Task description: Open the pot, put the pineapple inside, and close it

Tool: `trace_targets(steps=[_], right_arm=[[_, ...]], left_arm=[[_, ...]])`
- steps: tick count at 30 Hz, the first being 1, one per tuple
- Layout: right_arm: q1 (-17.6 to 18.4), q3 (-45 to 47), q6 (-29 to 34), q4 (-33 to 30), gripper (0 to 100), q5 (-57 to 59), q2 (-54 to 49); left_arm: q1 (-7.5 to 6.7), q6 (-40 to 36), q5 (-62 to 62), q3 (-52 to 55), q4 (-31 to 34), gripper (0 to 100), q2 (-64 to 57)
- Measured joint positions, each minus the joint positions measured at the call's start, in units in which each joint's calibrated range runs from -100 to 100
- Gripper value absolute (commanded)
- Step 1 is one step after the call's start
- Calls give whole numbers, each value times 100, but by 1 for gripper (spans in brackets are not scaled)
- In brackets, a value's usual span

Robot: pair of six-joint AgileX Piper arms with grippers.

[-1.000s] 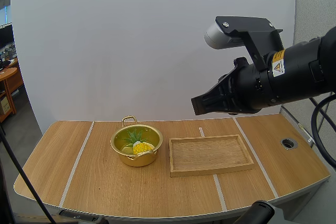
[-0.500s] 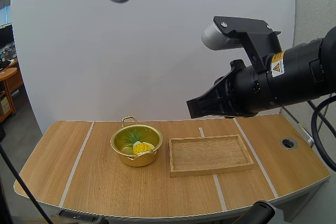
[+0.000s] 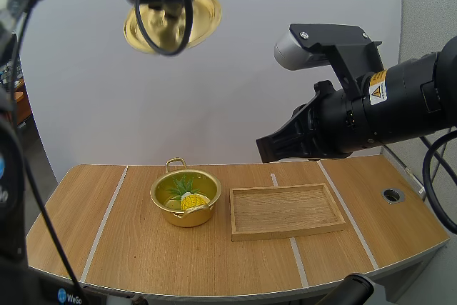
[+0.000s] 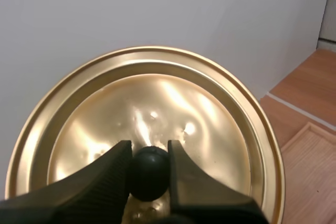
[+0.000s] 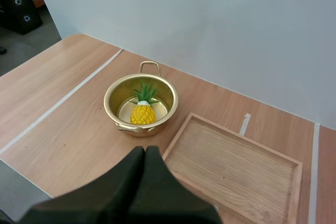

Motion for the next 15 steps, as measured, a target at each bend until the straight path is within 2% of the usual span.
trace_targets(steps=[15], right_arm=[[-86, 0, -11, -50, 0, 0, 0]], left_arm=[[6, 597, 0, 1635, -175, 0, 1221]])
